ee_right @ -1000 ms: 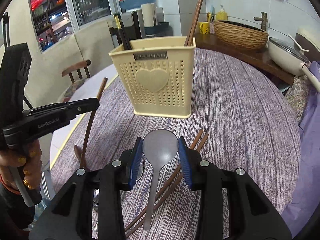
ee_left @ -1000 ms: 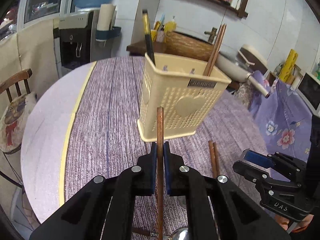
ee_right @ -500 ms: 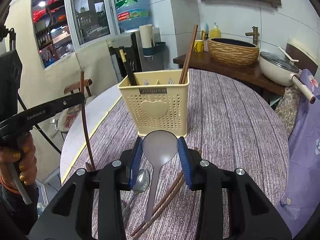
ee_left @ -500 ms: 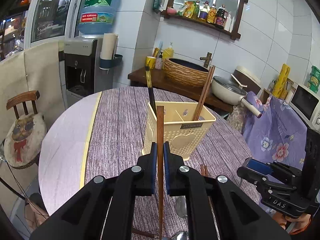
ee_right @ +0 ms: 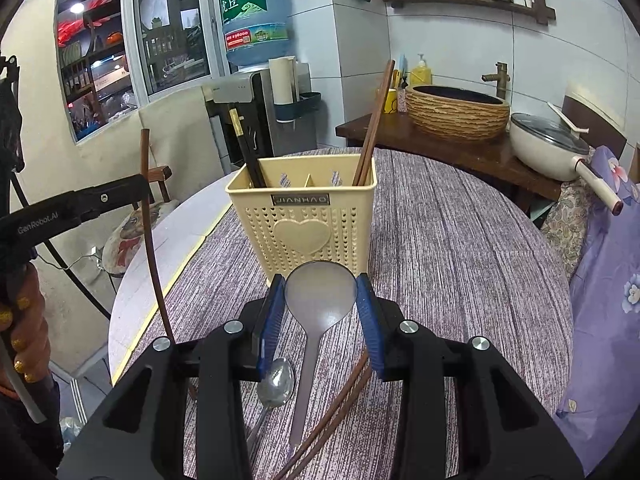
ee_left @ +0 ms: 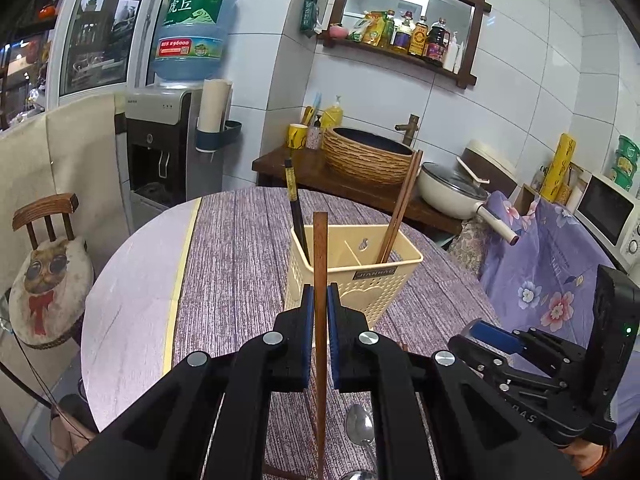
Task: Organize utensils
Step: 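Lift the spoon and chopstick and carry both over the cream basket, then lower the spoon and chopstick into the basket and open both tools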
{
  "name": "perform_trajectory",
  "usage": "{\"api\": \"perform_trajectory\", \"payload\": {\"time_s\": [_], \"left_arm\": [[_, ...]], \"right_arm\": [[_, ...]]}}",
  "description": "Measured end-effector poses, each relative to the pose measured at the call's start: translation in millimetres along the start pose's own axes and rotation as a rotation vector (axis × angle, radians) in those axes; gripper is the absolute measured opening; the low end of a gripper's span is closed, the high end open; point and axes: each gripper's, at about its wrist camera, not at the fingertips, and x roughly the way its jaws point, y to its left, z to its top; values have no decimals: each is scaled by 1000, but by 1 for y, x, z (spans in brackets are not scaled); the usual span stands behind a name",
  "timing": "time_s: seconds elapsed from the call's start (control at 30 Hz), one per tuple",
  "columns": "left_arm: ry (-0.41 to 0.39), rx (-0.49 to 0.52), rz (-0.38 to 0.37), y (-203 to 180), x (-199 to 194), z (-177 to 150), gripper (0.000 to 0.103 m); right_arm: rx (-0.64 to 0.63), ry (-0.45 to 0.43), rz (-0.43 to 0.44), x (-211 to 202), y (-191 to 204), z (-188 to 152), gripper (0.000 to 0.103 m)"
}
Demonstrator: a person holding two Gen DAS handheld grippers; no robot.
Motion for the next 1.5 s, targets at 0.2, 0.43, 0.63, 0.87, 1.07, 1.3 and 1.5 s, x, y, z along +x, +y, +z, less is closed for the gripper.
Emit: {"api": "perform_trajectory", "payload": {"time_s": [0.2, 0.43, 0.63, 0.87, 1.07, 1.3, 1.5], "left_arm": [[-37, 10, -13, -5, -8, 27, 8], [-176, -11, 4, -14, -25, 89, 8], [-327, -68, 44, -19, -26, 137, 8], [-360, -76, 82, -20, 16, 134, 8], [-304, -67, 93, -12, 51, 101, 8], [-218, -76, 82, -2, 77, 70, 8], [-148, -54, 79, 0, 94, 48, 8]], "right_arm": [[-14, -55, -17, -8, 5, 30, 37], [-9, -186, -97, -22, 5, 96, 37], [27, -333, -191, -25, 0, 159, 37], [58, -339, -253, 24, -4, 175, 37], [69, -278, -258, 69, -10, 138, 37], [43, -220, -252, 91, -8, 101, 37], [35, -165, -247, 105, -8, 83, 37]]}}
